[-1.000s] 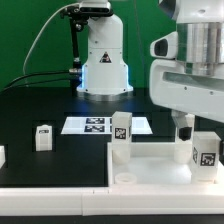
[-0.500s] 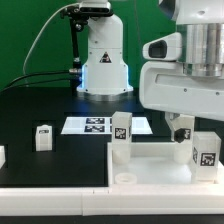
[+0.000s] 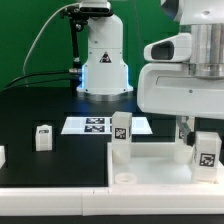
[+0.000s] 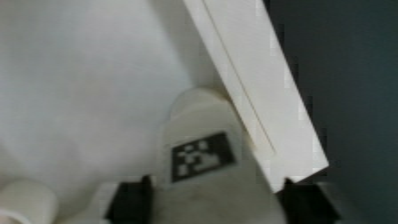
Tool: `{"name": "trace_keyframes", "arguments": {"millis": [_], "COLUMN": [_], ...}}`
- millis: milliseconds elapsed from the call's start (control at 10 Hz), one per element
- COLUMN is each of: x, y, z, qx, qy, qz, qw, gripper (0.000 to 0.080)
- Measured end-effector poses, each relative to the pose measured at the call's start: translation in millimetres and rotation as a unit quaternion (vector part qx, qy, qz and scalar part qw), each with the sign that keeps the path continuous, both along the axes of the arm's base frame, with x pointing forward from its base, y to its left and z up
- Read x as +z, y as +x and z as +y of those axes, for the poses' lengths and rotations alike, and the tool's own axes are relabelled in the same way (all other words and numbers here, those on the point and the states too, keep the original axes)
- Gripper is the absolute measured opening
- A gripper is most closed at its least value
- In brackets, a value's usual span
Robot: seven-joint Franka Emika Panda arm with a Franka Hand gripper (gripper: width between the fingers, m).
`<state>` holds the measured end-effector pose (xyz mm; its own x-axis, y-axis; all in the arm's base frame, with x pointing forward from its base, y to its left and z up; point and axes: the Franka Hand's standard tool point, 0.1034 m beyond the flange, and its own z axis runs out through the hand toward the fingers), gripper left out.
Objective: Assemble square table
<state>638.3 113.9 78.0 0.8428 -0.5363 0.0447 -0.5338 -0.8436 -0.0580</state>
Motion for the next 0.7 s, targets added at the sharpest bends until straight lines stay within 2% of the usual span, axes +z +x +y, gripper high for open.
{"name": "trace_keyframes", "arguments": {"millis": [200,400,500,700], "x": [-0.1,-0.3,0.5,-1.5], "y": [0.0,-0.1,0.0,1.4], "z": [0.2,1.2,0.7,1.7], "qx": [-0.070,-0.196,-0.266,-0.443], "qy": [0.005,0.010,0.015,0.038], "qz": [0.002,0.005,0.011,0.014], "qw": [0.998,0.981,0.964,0.896], "gripper": [0.0284,0.0284,0.0284,0.0284]}}
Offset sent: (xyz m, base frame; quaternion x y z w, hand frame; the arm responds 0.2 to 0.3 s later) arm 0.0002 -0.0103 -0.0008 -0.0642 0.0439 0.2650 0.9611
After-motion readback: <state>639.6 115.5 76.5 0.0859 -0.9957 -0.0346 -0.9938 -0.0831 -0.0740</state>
